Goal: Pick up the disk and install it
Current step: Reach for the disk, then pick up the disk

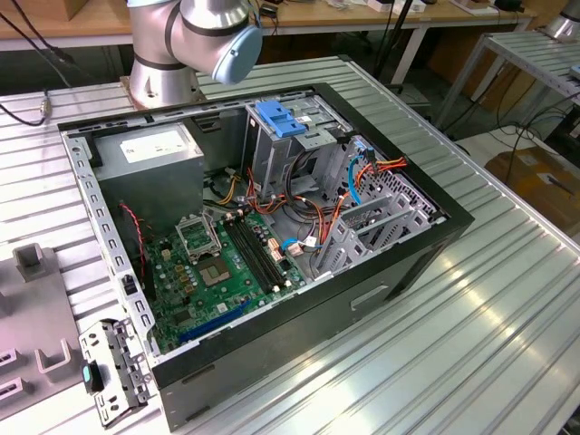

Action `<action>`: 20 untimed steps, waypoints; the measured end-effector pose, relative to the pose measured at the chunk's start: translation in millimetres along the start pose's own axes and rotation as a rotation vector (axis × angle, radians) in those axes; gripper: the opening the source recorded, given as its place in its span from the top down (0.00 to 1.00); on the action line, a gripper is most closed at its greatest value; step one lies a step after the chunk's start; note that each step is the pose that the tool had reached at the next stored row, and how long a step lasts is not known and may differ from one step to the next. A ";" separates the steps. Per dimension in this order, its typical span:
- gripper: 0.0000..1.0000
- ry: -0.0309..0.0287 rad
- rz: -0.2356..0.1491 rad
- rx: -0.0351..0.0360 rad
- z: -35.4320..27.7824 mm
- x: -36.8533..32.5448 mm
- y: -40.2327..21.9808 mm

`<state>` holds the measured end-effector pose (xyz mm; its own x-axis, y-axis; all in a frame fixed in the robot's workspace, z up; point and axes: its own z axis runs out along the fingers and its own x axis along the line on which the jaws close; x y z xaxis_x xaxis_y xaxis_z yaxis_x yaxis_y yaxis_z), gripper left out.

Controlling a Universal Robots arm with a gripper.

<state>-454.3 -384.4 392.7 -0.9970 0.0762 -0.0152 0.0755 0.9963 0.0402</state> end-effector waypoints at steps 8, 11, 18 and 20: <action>0.89 0.0016 0.000 0.0001 0.6 14.9 7.6; 0.89 0.0016 0.000 0.0000 0.6 15.0 7.5; 0.89 0.0017 -0.004 0.0000 0.6 15.1 7.6; 0.89 0.0023 -0.016 -0.0001 0.6 15.1 7.6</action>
<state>-468.8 -375.7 392.2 -0.9981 0.0606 -0.0135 0.0600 0.9974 0.0401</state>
